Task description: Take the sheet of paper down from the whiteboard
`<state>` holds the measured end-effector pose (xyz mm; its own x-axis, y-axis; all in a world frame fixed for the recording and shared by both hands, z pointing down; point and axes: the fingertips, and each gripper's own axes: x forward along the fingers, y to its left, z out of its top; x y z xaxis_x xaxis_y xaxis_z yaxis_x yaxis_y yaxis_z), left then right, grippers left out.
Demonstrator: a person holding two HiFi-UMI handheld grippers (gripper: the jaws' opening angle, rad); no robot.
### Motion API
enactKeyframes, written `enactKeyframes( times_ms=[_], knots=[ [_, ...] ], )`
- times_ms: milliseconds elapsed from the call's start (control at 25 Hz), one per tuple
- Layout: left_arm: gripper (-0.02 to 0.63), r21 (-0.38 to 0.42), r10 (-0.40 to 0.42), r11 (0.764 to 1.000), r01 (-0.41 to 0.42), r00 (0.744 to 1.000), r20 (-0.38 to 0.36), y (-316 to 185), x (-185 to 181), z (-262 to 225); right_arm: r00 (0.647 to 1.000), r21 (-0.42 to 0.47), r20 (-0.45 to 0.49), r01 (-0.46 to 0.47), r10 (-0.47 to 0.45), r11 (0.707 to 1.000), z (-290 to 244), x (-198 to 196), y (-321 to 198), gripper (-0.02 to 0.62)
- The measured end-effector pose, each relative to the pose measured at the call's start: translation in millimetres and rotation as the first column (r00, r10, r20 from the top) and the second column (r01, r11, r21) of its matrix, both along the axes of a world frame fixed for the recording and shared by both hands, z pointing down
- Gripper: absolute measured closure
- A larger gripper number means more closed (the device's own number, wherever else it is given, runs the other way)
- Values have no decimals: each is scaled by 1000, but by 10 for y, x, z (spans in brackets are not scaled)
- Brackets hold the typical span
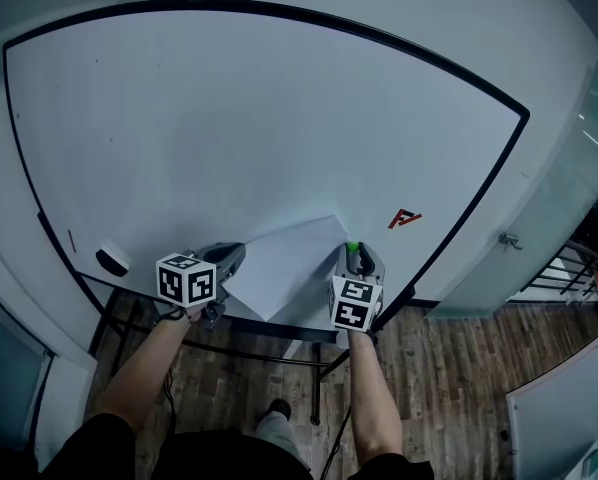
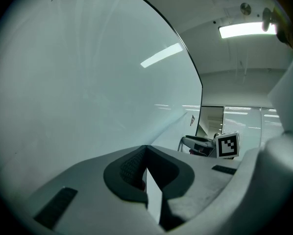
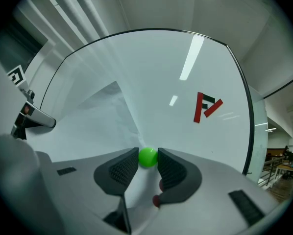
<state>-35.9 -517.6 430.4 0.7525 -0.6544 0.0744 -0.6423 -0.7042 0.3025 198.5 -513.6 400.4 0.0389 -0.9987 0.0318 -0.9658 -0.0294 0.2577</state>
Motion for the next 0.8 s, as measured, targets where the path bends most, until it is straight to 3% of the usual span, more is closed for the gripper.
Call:
enactKeyframes(
  times_ms=[520, 800],
  knots=[
    [586, 0, -83, 997, 83, 996, 10, -47, -295, 19, 1000, 6, 12, -5, 5, 1000, -2, 52, 9, 460],
    [586, 83, -127, 990, 116, 981, 150, 13, -346, 78, 999, 26, 30, 17, -18, 1000, -10, 51, 58, 460]
  ],
)
